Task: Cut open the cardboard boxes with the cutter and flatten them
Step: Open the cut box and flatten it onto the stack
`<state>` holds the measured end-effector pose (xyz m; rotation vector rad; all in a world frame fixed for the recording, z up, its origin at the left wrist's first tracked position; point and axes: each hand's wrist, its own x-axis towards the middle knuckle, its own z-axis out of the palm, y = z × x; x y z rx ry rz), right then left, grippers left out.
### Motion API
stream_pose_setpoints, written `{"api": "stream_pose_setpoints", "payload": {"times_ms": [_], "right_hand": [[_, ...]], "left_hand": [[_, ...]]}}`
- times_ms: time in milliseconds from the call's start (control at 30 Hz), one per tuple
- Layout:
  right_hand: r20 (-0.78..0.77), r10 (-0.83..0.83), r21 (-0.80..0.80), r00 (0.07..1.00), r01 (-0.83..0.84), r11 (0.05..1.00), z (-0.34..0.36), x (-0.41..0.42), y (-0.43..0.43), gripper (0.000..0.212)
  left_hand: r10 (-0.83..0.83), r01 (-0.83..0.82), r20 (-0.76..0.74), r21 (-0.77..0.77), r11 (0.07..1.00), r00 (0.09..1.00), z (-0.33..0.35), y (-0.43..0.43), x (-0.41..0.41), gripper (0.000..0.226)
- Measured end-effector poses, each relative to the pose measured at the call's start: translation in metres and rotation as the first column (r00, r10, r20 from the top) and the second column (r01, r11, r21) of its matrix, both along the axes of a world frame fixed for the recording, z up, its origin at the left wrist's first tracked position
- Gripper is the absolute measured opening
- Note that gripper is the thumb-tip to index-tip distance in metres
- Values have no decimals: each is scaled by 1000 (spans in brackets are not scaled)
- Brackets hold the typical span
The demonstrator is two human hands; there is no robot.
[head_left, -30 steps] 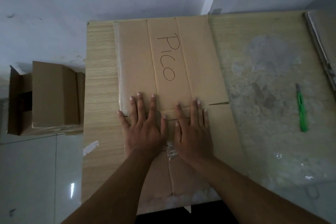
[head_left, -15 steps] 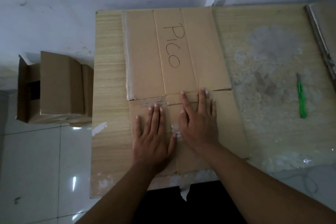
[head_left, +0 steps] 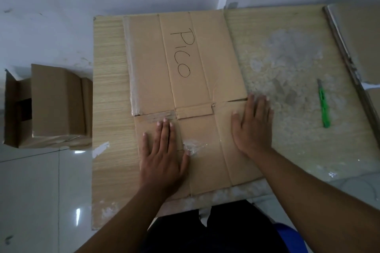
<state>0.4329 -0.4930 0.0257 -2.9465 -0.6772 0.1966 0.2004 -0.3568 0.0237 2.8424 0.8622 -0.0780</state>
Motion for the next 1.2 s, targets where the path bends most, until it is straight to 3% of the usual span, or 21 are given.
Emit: {"api": "stream_pose_setpoints", "payload": {"times_ms": [133, 200, 333, 567, 733, 933, 1100, 1200], "right_hand": [[10, 249, 4, 969, -249, 969, 4, -27, 60, 71], [6, 294, 13, 956, -294, 956, 3, -32, 67, 69], [-10, 306, 26, 952, -306, 952, -1, -25, 59, 64], [-25, 311, -17, 950, -311, 950, 2, -20, 67, 69], [-111, 335, -38, 936, -341, 939, 10, 15, 96, 69], [-305, 236, -108, 923, -280, 954, 15, 58, 183, 75], [-170, 242, -45, 955, -253, 966, 8, 81, 243, 75], [-52, 121, 25, 991, -120, 992, 1, 105, 277, 75]], "left_hand": [[-15, 14, 42, 11, 1000, 999, -1, 0, -2, 85], [-18, 19, 40, -20, 1000, 999, -1, 3, -3, 85], [21, -18, 33, -69, 997, 999, 2, 34, 23, 85], [392, -384, 26, -151, 911, 920, -1, 123, 84, 76], [387, -381, 20, -140, 914, 922, 0, 121, 88, 77], [385, -381, -1, -149, 912, 923, 1, 122, 88, 79], [382, -381, -22, -144, 913, 924, 2, 123, 89, 79], [379, -378, -27, -138, 915, 925, 2, 122, 88, 79]]}}
